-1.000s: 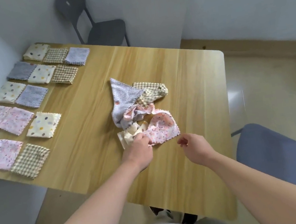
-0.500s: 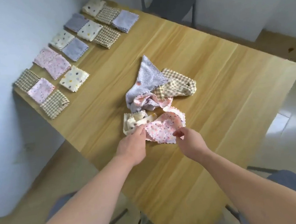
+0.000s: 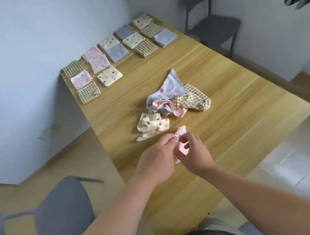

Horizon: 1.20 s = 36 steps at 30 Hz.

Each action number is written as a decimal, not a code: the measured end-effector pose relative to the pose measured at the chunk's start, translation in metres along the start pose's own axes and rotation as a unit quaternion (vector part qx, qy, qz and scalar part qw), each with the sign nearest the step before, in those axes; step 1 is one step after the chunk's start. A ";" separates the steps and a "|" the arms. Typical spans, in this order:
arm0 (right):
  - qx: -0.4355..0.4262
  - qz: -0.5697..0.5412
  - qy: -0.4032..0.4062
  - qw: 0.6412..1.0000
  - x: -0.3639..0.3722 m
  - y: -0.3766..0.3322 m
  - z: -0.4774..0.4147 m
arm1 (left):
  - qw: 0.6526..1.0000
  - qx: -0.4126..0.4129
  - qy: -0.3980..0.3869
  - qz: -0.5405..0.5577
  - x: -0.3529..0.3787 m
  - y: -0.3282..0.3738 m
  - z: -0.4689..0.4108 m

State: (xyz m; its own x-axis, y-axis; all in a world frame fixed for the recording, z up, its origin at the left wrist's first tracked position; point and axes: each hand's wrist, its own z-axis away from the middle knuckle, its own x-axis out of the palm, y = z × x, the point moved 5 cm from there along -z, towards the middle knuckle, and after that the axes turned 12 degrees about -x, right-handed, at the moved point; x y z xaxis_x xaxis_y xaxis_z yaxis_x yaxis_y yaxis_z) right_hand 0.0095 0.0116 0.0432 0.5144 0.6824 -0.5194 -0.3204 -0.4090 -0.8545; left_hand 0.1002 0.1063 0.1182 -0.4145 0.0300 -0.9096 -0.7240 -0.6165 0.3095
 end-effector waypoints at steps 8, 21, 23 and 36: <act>-0.030 -0.005 0.025 0.999 -0.013 -0.030 0.069 | 0.995 -0.003 0.096 0.036 0.000 0.019 0.075; -0.101 0.054 -0.052 0.992 -0.029 -0.004 0.016 | 0.932 -0.181 0.245 0.196 0.052 -0.009 0.072; -0.131 0.057 -0.076 0.987 -0.018 0.020 -0.004 | 0.909 -0.217 0.256 0.249 0.078 -0.024 0.054; -0.328 0.053 -0.064 0.941 -0.034 0.107 -0.008 | 0.844 -0.258 0.378 0.280 0.192 -0.023 0.026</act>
State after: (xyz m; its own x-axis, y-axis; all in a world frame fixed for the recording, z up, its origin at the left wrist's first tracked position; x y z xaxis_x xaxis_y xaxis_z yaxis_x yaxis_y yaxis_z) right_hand -0.0364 -0.0604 -0.0307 0.3941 0.6669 -0.6324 0.2174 -0.7362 -0.6409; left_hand 0.0231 0.1466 -0.0563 0.0000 -0.7704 -0.6376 -0.1144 -0.6334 0.7653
